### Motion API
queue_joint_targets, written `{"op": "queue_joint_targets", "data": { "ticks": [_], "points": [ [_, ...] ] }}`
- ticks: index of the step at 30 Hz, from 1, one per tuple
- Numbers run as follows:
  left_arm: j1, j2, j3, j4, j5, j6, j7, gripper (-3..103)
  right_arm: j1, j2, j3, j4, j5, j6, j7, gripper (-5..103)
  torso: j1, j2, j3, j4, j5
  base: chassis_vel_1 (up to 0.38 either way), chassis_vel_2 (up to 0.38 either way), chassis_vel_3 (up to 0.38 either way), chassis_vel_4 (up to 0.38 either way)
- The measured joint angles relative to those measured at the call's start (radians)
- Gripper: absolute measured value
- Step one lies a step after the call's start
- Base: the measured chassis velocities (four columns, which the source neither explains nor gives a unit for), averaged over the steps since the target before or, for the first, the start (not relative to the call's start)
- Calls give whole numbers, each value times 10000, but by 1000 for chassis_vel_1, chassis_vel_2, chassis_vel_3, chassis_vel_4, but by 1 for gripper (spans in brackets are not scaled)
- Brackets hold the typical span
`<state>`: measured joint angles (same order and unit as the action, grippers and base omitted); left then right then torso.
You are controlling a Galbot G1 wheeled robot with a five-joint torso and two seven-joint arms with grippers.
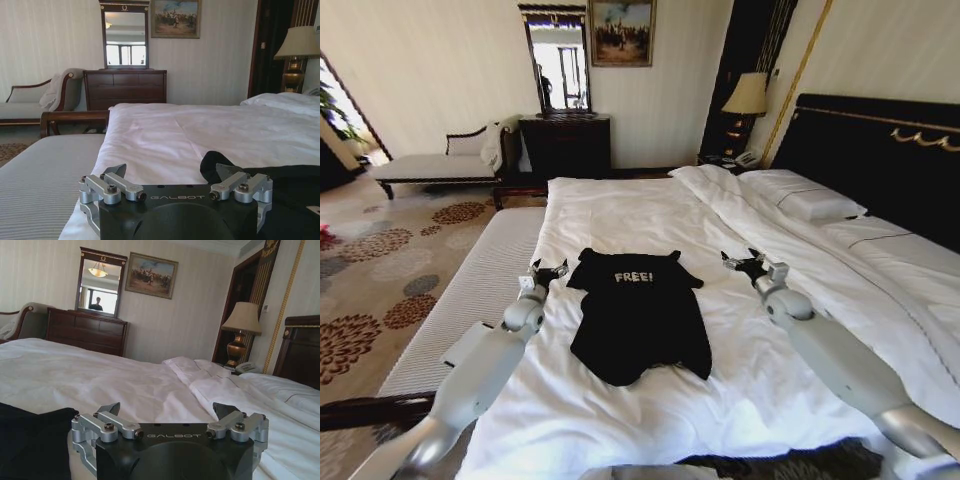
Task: Fold the clothes on the bed.
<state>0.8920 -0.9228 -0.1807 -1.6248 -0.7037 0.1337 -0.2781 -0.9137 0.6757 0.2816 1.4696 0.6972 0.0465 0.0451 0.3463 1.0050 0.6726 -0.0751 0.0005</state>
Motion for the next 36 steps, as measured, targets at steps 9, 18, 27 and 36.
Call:
{"op": "queue_joint_targets", "data": {
  "ticks": [9, 18, 27, 36],
  "points": [
    [1882, 866, -1100, -1689, 59, -57, 699, 100, -3692, 23, 2887, 1423, -622, 1021, -788, 100, 2, 0, 1, -2, -1, 0, 0, 0, 0],
    [5233, 1274, -3304, -3531, -218, -224, 1573, 100, -7000, 543, 5185, 3645, 1222, 1144, -1784, 100, 1, 0, 1, 2, -10, 0, 0, 0, 0],
    [7430, 797, -4871, -4666, -752, -232, 2025, 100, -9311, 1172, 6126, 5477, 2096, 752, -2145, 100, 3, 0, 2, -2, -5, 0, 0, 0, 0],
    [9432, 875, -5528, -5829, -2351, 115, 2148, 98, -10371, 1606, 6385, 6865, 2834, 392, -2125, 100, 3, -1, 2, 0, -5, 0, 0, 0, 0]
  ]
}}
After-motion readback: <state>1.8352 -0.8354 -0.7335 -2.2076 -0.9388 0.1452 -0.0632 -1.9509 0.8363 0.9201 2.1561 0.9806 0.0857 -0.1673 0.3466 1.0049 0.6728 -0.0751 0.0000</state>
